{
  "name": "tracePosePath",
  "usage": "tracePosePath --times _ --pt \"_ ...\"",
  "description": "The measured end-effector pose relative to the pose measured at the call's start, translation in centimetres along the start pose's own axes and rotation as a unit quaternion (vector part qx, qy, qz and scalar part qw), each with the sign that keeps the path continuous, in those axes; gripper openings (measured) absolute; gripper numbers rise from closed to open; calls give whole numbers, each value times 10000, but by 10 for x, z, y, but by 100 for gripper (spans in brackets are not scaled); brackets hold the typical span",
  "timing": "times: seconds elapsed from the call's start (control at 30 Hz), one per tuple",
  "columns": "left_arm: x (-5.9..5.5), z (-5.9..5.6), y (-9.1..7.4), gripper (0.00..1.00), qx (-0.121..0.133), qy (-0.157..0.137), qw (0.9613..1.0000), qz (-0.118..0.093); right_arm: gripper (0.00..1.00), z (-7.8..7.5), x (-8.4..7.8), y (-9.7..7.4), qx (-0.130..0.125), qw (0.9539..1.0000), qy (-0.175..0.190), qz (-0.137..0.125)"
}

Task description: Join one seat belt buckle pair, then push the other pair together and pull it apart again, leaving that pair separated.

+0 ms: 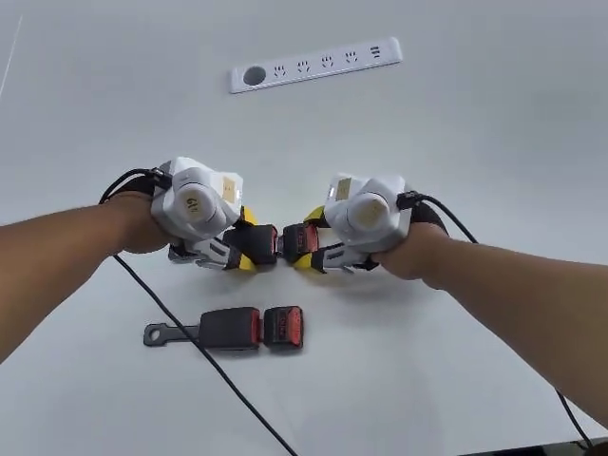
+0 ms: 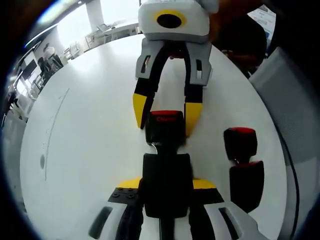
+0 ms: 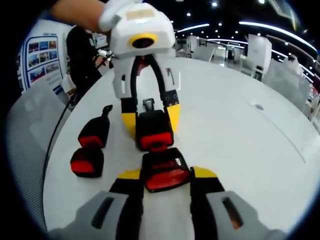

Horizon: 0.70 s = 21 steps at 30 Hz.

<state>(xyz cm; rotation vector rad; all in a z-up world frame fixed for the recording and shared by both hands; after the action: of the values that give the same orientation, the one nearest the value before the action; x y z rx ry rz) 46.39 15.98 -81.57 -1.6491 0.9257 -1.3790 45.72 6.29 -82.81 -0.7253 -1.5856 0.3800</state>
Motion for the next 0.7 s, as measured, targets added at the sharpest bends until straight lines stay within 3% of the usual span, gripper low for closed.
tracePosePath --times 0.7 --pt "-2 0 0 36 -16 -92 9999 -71 35 3 -17 -20 -56 10000 -11 20"
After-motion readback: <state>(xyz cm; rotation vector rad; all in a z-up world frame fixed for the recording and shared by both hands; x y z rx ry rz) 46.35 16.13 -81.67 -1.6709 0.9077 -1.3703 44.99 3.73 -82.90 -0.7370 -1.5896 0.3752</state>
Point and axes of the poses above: the centre of the closed fingertips' face, and the gripper's own axes: y roughly forward along the fingers, z roughly to its left, x roughly out of its top, the point moved 4 cm from there along -y, roughly backward along the fingers, and after that the axes turned 14 degrees about -y, right-handed, at the moved point
